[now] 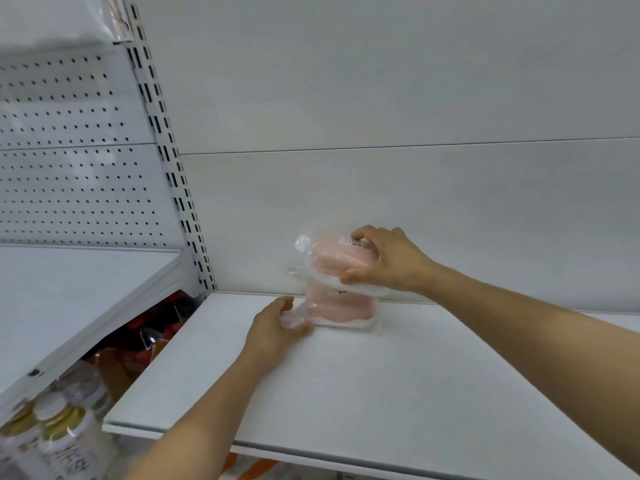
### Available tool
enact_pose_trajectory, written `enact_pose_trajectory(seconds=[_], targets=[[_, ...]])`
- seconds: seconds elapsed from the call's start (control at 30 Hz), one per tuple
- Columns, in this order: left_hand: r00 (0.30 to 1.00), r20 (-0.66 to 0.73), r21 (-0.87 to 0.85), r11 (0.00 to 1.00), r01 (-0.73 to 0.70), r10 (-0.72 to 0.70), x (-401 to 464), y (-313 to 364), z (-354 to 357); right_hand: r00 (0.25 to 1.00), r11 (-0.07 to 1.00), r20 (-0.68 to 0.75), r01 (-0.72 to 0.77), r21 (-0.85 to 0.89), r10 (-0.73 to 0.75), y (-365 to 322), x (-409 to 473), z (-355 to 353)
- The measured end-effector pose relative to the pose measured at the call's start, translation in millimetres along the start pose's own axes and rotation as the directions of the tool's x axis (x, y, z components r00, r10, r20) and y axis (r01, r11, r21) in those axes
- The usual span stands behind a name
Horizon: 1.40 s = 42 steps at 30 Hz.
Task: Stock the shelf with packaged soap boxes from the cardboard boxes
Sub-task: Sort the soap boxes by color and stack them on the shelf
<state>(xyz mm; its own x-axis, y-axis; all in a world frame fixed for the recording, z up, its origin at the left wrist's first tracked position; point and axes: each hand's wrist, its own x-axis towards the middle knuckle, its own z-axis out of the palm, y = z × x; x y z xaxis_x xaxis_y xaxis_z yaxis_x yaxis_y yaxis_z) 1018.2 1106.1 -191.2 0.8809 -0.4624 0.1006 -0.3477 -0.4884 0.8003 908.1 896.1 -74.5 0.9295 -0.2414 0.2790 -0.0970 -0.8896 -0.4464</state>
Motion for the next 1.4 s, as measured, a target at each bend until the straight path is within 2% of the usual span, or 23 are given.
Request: enact_pose_trajectory(seconds=[0.13,0.33,0.43,0.53,0.63,0.8,0.9,1.0,1.1,1.17,1.27,1.4], targets=[[0.999,-0.045,0.060,0.998,0.009,-0.006,-10,-6,-12,0.992,0.992,0.128,0.009,-0.127,0.007,2,16,29],[0.999,-0.046,0.065,0.998,-0.004,0.007,-20,-6,-28,0.987,0.989,0.152,-0.040,-0.142,0.061,7,16,40],[0.998,-0.029,0.150,0.987,-0.055,0.060,-30,1,-37,0.983,0.970,0.158,-0.054,-0.238,0.093,-2,9,38],[0.981,-0.043,0.377,0.912,-0.160,0.190,-52,8,-50,1.000,0.932,0.020,-0.009,-0.362,0.017,-25,-19,37],[0.934,-0.078,0.505,0.822,-0.263,0.347,-92,8,-64,0.979,0.926,-0.140,0.086,-0.367,-0.147,-55,-75,41],[0.857,-0.119,0.453,0.795,-0.402,0.501,-187,-19,-80,0.936,0.944,-0.278,0.129,-0.305,-0.217,-96,-183,80],[0.852,-0.064,0.356,0.809,-0.468,0.520,-245,-60,-90,0.943,0.959,-0.250,0.163,-0.231,-0.220,-117,-244,124],[0.905,0.006,0.272,0.870,-0.411,0.426,-291,-119,-90,0.973,0.972,-0.127,0.174,-0.158,-0.194,-130,-295,180],[0.977,0.066,0.248,0.945,-0.212,0.202,-325,-180,-80,0.989,0.984,0.102,0.122,-0.128,-0.109,-134,-328,237],[0.992,0.125,0.255,0.965,-0.057,0.025,-343,-221,-70,0.954,0.992,0.299,0.040,-0.121,-0.002,-136,-341,272],[0.956,0.220,0.293,0.948,0.123,-0.192,-366,-279,-46,0.844,0.990,0.532,-0.001,-0.142,0.077,-129,-354,327],[0.883,0.329,0.417,0.891,0.181,-0.333,-380,-334,0,0.760,0.993,0.640,-0.053,-0.105,0.108,-101,-354,403]])
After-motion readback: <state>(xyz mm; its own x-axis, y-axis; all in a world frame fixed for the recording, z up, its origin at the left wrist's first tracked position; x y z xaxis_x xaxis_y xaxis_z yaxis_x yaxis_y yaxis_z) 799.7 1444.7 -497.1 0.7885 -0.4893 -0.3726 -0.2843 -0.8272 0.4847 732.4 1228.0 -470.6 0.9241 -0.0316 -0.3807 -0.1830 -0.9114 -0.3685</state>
